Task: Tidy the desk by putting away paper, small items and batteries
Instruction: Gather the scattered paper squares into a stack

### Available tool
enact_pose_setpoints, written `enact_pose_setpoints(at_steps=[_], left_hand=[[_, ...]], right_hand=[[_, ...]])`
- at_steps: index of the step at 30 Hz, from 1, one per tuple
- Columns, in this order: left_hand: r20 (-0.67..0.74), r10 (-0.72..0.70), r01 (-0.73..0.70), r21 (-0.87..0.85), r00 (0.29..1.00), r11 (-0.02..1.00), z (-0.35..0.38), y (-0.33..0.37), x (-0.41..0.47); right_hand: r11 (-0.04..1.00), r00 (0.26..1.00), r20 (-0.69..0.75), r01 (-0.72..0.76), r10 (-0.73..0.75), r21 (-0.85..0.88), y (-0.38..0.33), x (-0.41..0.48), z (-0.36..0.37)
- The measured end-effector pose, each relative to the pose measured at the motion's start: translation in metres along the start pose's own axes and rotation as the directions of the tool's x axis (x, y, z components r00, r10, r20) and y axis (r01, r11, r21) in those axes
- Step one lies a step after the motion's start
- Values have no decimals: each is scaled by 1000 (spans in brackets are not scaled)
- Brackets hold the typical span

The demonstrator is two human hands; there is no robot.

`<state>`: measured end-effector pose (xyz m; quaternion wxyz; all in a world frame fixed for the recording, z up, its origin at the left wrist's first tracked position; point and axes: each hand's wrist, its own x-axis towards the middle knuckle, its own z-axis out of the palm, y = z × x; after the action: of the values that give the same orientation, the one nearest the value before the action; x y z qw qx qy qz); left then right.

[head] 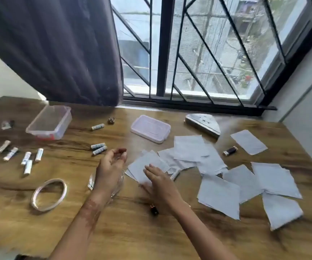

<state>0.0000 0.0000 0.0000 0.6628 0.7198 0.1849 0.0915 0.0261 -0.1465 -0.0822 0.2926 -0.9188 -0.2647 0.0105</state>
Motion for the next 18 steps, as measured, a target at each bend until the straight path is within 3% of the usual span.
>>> enact_pose_setpoints(at_steps=[5, 9, 13, 15, 18], left_hand=[[-70, -116, 105, -141, 991, 984, 3, -9, 9], [-66, -214, 178, -352, 975, 919, 8, -9, 12], [-28, -271, 231, -446, 962, 865, 4, -14, 11], [-10, -283, 242, -492, 959, 836, -1, -15, 11], [14, -329, 274, -589, 944, 761, -9, -19, 13]], right_hand=[[923, 981, 2, 184, -195, -337, 21, 7, 26], [886, 958, -115, 191, -262, -423, 23, 7, 39], [891, 956, -180, 135, -232, -433, 17, 12, 45], [935, 974, -170, 82, -149, -345, 11, 14, 38], [994, 964, -245, -95, 107, 61, -4, 16, 16]])
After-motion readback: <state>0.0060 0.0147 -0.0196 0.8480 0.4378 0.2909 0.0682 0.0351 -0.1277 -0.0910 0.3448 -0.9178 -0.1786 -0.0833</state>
